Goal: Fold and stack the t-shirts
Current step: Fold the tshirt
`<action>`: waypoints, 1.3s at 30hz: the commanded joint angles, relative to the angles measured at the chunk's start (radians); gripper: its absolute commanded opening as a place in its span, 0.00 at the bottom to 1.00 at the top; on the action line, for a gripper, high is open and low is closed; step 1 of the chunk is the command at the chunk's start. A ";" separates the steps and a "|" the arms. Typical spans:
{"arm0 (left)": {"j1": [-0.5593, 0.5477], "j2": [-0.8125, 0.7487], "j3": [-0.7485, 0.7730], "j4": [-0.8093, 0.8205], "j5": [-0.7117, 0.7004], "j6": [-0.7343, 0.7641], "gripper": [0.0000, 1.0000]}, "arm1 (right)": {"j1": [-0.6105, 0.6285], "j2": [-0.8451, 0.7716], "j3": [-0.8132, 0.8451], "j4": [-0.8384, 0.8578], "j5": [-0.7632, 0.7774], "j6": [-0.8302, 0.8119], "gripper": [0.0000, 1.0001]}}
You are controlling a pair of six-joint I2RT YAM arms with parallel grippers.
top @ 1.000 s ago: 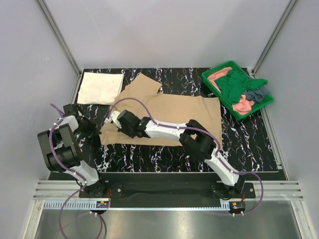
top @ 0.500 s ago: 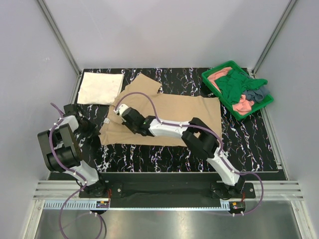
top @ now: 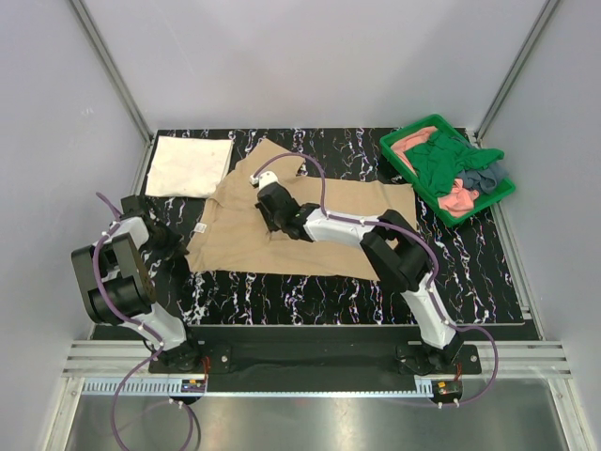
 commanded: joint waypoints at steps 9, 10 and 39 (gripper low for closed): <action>-0.002 0.006 0.022 -0.031 -0.072 0.029 0.00 | -0.029 -0.053 -0.030 0.037 0.044 0.088 0.00; -0.002 0.006 0.021 -0.031 -0.073 0.029 0.00 | -0.032 -0.056 -0.033 0.037 0.051 0.088 0.00; -0.010 -0.090 0.077 -0.081 -0.064 0.060 0.30 | -0.055 -0.100 -0.089 0.044 0.029 0.134 0.00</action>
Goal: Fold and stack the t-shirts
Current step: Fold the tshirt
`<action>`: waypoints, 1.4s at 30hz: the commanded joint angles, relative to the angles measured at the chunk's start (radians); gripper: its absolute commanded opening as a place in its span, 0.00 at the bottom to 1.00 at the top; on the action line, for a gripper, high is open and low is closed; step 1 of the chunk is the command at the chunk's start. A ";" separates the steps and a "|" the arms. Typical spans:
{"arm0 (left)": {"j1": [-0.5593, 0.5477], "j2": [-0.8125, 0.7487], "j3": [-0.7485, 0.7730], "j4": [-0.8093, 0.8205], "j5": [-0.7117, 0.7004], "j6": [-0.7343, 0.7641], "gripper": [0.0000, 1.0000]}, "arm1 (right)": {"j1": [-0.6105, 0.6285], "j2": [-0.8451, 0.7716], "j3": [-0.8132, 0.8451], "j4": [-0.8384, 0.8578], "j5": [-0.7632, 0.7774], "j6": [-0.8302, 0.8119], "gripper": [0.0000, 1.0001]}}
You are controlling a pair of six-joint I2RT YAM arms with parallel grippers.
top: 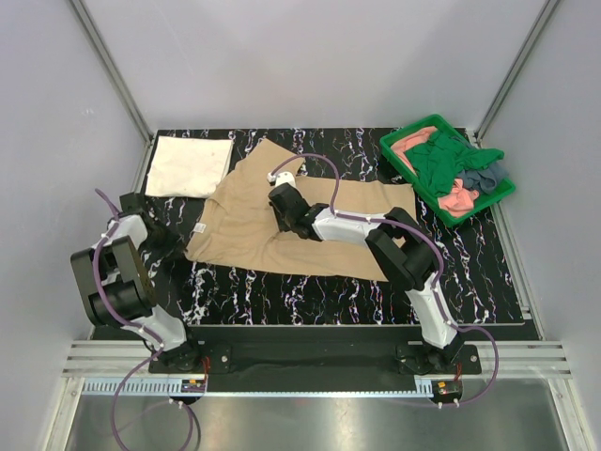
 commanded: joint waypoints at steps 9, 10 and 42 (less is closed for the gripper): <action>-0.100 -0.260 0.037 -0.079 -0.112 0.050 0.38 | -0.010 -0.059 0.035 0.005 -0.036 0.053 0.05; -0.112 -0.274 0.019 -0.079 -0.113 0.048 0.35 | -0.010 -0.059 0.035 0.003 -0.034 0.054 0.04; -0.234 -0.122 0.009 -0.025 -0.276 -0.032 0.00 | -0.023 -0.068 0.007 -0.038 0.033 0.093 0.02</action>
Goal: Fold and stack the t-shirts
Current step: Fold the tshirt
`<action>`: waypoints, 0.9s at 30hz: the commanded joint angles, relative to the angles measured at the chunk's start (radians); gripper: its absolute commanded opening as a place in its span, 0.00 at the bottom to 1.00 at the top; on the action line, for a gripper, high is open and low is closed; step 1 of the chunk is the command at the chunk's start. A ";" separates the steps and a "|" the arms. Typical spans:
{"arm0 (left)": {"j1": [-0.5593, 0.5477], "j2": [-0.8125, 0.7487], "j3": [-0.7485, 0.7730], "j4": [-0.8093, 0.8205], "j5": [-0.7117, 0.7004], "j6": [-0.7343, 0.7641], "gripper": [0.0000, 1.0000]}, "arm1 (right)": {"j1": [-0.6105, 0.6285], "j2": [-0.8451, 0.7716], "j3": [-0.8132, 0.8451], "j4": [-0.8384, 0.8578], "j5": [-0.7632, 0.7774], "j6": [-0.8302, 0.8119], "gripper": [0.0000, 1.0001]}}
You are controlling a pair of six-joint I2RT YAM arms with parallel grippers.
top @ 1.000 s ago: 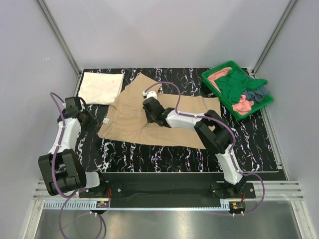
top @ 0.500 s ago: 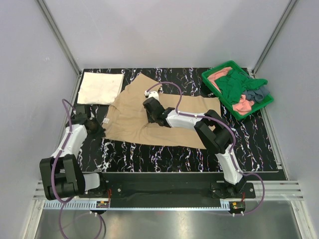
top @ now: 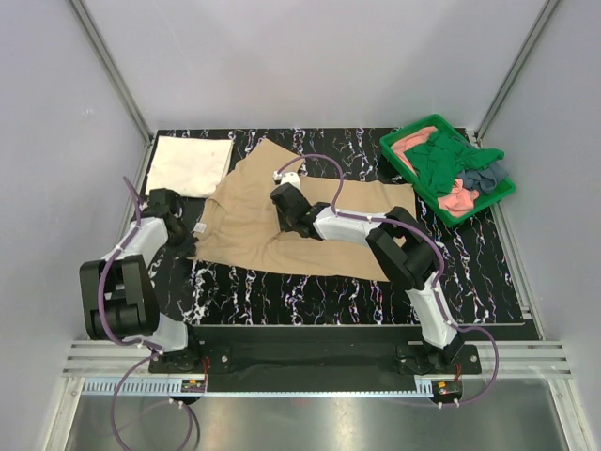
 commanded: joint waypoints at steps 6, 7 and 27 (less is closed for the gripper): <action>-0.003 0.094 0.095 0.029 -0.131 -0.002 0.00 | -0.018 -0.076 0.001 0.000 0.033 -0.026 0.04; -0.002 0.107 0.097 0.029 -0.134 -0.002 0.00 | -0.020 -0.076 0.002 0.000 0.033 -0.026 0.04; -0.002 0.177 0.103 0.038 -0.128 -0.032 0.00 | -0.031 -0.241 -0.079 -0.113 -0.046 0.049 0.39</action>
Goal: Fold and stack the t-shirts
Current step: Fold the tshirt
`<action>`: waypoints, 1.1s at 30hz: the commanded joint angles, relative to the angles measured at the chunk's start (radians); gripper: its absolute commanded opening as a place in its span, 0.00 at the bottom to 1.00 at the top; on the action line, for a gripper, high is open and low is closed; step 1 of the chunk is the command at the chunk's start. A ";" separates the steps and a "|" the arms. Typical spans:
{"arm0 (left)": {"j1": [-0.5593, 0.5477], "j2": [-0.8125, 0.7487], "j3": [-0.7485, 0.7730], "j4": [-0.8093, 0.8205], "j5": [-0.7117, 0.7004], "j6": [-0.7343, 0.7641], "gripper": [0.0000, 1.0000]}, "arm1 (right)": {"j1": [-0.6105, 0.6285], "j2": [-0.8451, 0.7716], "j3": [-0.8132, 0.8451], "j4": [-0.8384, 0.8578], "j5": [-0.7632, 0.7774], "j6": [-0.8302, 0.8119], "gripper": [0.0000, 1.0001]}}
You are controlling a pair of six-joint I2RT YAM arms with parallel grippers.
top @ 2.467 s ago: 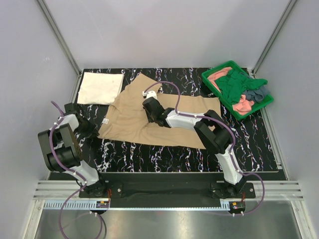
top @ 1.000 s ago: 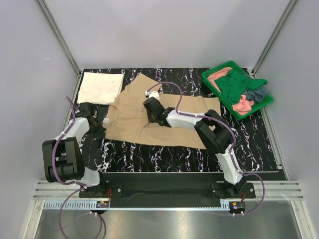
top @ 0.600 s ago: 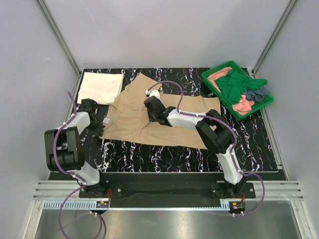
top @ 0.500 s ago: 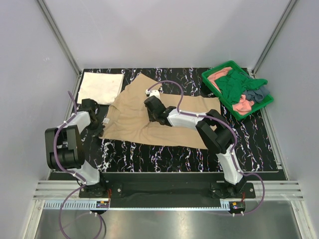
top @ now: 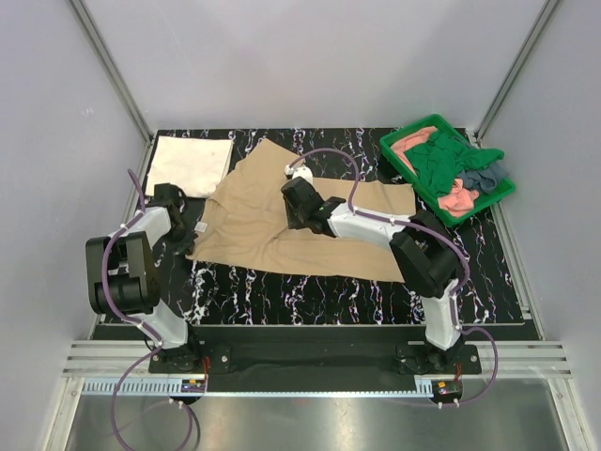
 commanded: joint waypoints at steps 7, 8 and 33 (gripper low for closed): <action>0.000 -0.036 -0.022 -0.014 -0.036 -0.003 0.00 | -0.011 -0.208 -0.131 -0.110 -0.108 0.189 0.32; 0.000 -0.038 -0.033 -0.017 -0.041 -0.003 0.00 | -0.014 -0.224 -0.180 -0.116 -0.106 0.203 0.30; 0.041 -0.029 0.002 -0.073 -0.126 0.012 0.00 | -0.125 -0.446 -0.604 -0.260 -0.031 0.359 0.27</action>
